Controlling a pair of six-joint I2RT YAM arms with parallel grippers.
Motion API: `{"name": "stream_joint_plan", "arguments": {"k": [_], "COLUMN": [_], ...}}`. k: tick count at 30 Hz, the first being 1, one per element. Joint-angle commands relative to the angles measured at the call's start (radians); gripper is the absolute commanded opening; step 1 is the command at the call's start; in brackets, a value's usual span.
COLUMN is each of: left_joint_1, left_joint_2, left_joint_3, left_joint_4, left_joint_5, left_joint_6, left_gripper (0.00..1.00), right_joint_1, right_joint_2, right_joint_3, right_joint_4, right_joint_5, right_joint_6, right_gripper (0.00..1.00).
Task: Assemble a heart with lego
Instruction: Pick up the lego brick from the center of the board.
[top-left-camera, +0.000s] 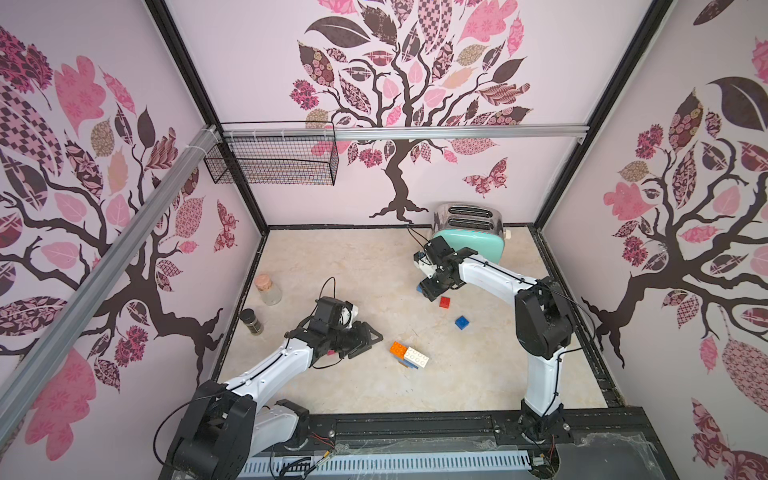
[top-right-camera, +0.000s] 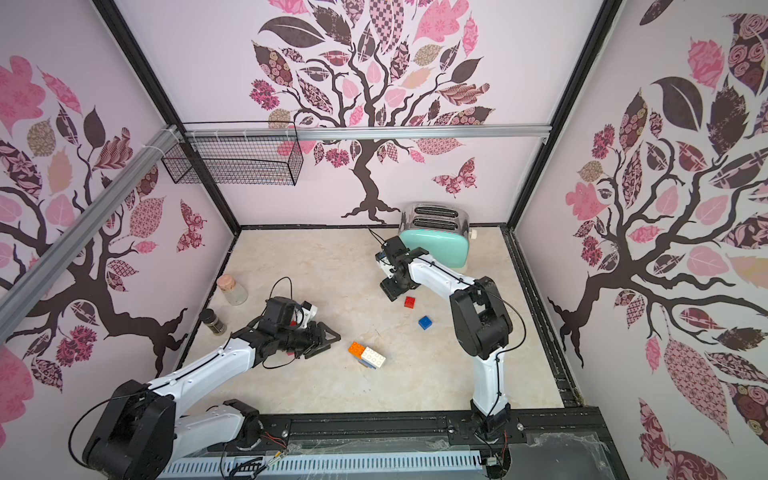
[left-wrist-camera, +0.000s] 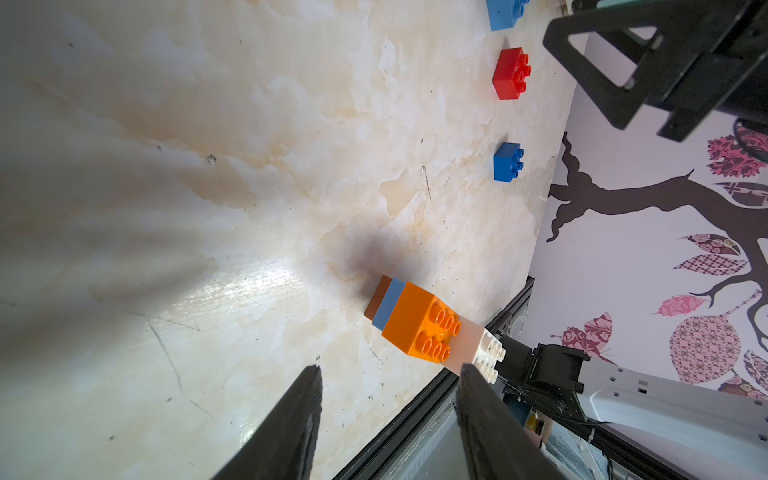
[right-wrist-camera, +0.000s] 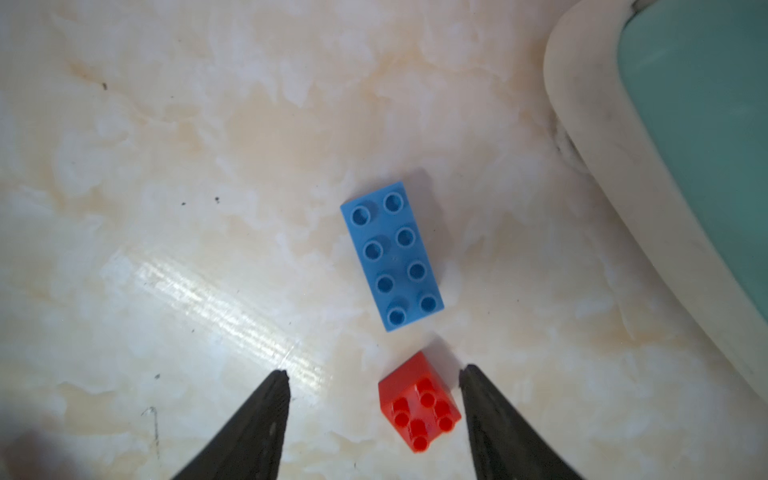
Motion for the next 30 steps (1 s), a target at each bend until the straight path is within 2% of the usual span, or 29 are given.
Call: {"name": "stream_joint_plan", "arguments": {"k": [1, 5, 13, 22, 30], "left_joint_1": [0.004, 0.004, 0.005, 0.004, 0.004], "left_joint_2": [0.010, 0.027, 0.027, 0.027, 0.020], "left_joint_3": [0.009, 0.004, -0.009, -0.022, -0.035], "left_joint_4": [0.001, 0.013, 0.000, 0.016, 0.020], "left_joint_5": [0.002, -0.002, -0.005, 0.000, -0.005], "left_joint_6": [0.010, 0.006, 0.013, 0.008, -0.001], "left_gripper": [0.55, 0.55, 0.55, 0.55, 0.55], "right_joint_1": [-0.018, -0.025, -0.023, 0.000, 0.000], "right_joint_2": [0.052, 0.138, 0.196, 0.142, 0.166], "right_joint_3": [0.076, 0.155, 0.173, 0.133, 0.150], "right_joint_4": [0.028, -0.008, -0.032, -0.047, -0.076], "right_joint_5": [-0.003, -0.028, -0.049, -0.079, -0.071], "right_joint_6": [-0.027, -0.054, -0.065, -0.020, -0.008], "right_gripper": [0.71, 0.71, 0.71, 0.63, 0.52]}}
